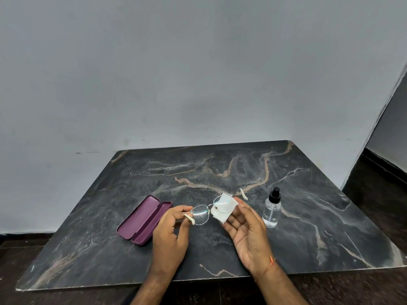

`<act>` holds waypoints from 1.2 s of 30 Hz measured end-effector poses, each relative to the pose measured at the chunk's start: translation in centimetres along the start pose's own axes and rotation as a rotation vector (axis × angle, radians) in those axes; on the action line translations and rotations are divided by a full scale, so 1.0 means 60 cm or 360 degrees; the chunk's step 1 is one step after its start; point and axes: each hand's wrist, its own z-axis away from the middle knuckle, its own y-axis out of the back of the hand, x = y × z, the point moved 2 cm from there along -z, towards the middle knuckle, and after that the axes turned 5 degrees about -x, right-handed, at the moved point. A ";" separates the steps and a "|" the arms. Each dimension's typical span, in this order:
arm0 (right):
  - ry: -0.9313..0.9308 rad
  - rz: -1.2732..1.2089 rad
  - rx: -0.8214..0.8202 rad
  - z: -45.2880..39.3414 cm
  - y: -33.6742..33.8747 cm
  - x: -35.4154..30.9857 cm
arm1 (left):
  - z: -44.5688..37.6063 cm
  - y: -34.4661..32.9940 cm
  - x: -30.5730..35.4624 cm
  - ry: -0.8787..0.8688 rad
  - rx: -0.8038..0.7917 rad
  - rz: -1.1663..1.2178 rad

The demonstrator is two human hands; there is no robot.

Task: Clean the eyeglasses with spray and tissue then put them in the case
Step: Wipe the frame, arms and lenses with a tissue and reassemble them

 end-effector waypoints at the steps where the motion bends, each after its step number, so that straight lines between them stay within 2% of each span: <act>1: 0.0006 0.0006 -0.0005 0.001 -0.002 -0.001 | 0.000 0.000 0.000 0.0004 0.0002 0.0000; 10: 0.0078 0.0030 0.0004 -0.002 0.003 0.003 | 0.001 -0.001 -0.002 0.0033 0.0031 0.0066; 21: -0.0105 0.0125 -0.0146 -0.006 0.007 0.007 | -0.001 -0.002 -0.005 0.0020 -0.0009 0.0088; 30: 0.0033 0.0117 -0.0072 -0.009 0.009 0.008 | 0.000 -0.006 -0.015 0.0106 0.0025 0.0180; 36: -0.0106 0.0133 -0.0142 -0.005 0.003 0.006 | -0.001 -0.001 -0.001 0.0065 0.0013 0.0136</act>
